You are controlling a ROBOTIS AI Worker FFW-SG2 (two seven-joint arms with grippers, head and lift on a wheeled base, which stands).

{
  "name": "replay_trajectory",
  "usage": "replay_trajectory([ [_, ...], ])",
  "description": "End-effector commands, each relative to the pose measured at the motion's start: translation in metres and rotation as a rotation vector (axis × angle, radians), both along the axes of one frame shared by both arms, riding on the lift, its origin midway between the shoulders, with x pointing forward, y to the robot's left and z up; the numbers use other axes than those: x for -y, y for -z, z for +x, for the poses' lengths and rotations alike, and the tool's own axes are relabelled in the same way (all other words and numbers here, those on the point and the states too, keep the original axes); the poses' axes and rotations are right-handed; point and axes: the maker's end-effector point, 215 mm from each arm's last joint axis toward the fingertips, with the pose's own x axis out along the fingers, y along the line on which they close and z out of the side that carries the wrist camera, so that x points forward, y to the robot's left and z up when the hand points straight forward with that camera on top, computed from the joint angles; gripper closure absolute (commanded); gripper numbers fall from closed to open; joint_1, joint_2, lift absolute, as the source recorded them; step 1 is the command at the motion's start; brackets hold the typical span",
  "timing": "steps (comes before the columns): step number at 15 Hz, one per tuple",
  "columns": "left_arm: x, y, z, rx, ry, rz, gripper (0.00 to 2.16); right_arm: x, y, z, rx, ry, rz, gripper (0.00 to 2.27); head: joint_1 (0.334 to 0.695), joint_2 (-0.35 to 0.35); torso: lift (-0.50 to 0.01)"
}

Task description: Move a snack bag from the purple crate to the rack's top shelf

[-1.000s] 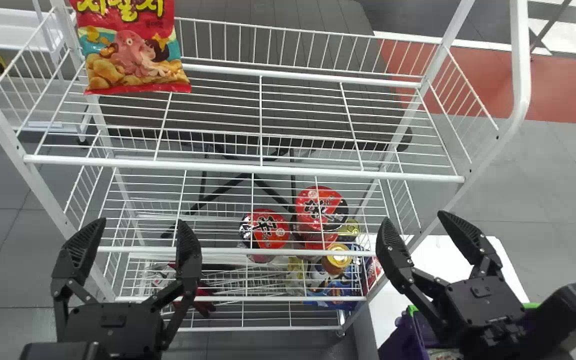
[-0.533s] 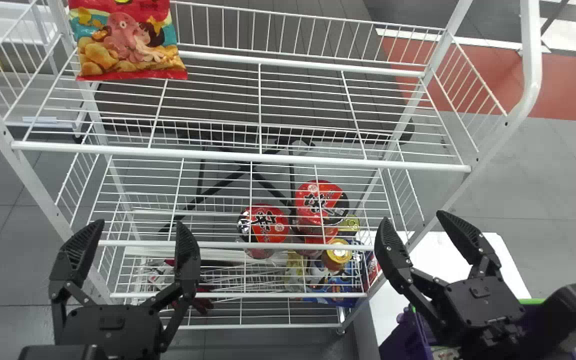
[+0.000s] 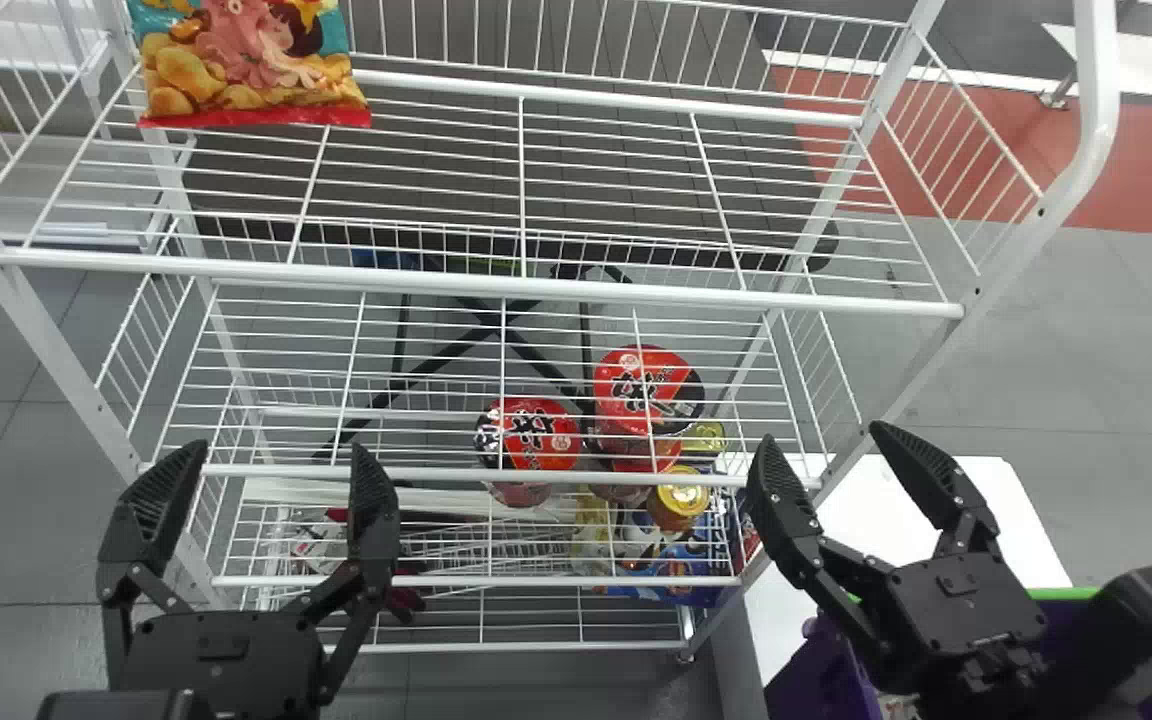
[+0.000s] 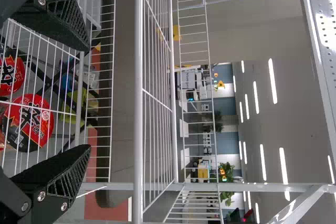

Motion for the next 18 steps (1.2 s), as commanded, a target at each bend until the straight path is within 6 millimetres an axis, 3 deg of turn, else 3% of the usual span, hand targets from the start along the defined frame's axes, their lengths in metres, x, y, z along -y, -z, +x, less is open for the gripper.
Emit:
replay_trajectory([
  [1, -0.0001, 0.0006, -0.0001, -0.001, -0.001, 0.0, 0.15, -0.0005, 0.0, 0.0, 0.0, -0.001, 0.001, 0.17, 0.695, -0.163, -0.212],
  [18, -0.0016, -0.0024, -0.0009, 0.008, -0.004, -0.006, 0.15, 0.0005, 0.0015, -0.0003, 0.0, -0.001, -0.002, 0.17, 0.695, -0.161, -0.28],
])
